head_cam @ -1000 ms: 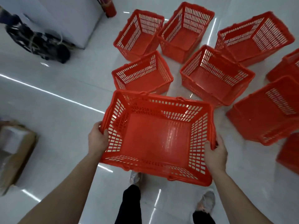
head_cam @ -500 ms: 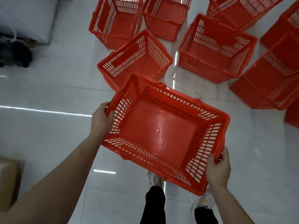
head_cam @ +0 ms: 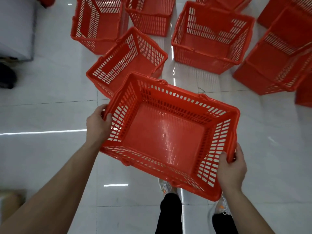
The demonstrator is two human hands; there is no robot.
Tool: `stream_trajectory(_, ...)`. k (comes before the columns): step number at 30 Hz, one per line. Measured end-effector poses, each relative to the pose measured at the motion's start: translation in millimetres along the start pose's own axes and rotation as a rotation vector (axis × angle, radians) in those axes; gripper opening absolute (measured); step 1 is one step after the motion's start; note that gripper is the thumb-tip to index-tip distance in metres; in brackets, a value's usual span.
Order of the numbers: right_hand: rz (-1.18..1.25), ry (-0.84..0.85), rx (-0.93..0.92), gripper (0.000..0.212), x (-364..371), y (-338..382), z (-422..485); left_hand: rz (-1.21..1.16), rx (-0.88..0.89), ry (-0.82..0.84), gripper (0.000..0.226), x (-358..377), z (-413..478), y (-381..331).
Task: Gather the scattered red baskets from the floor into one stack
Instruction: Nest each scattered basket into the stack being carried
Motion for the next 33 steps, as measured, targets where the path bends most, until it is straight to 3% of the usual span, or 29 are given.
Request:
stream_trajectory(7,0.011,-0.050,-0.063,0.048,-8.8,7.5,8.0,-0.048,0.033,-0.041,0.033,-2.8,3.2,-13.0)
stream_trajectory(13,-0.037,-0.064,-0.001,0.058,17.6,-10.2,-3.3,-0.095,-0.037,-0.008,0.037,25.5,2.6,-8.8)
stream_trajectory(17,-0.059,0.065,0.010,0.054,34.8,-42.2,-24.0,-0.046,-0.040,0.017,0.033,33.7,-5.3,24.5)
stream_trajectory(21,-0.099,0.075,0.054,0.047,44.9,-62.7,-5.0,0.023,-0.044,0.071,0.034,52.0,1.4,33.0)
stream_trajectory(24,-0.167,0.261,0.086,0.041,55.7,-84.2,12.5,0.096,-0.125,0.196,0.037,79.8,-0.3,33.6)
stream_trajectory(26,-0.257,0.421,0.131,0.048,60.7,-97.1,20.3,0.223,-0.156,0.229,0.057,96.6,-13.1,32.4)
stream_trajectory(29,-0.340,0.524,0.178,0.072,52.5,-103.8,24.2,0.343,-0.163,0.290,0.091,116.4,-51.2,17.9)
stream_trajectory(33,-0.388,0.547,0.186,0.072,6.0,-94.2,41.6,0.452,-0.049,0.407,0.087,141.7,-116.1,-34.4)
Point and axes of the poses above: each hand's wrist, its own z-axis towards the middle knuckle, its own x-axis out of the palm, y = z × x, the point moved 7 cm from there along z, towards the middle knuckle, and after that the axes turned 8 degrees about -x, right-handed, at the moved point
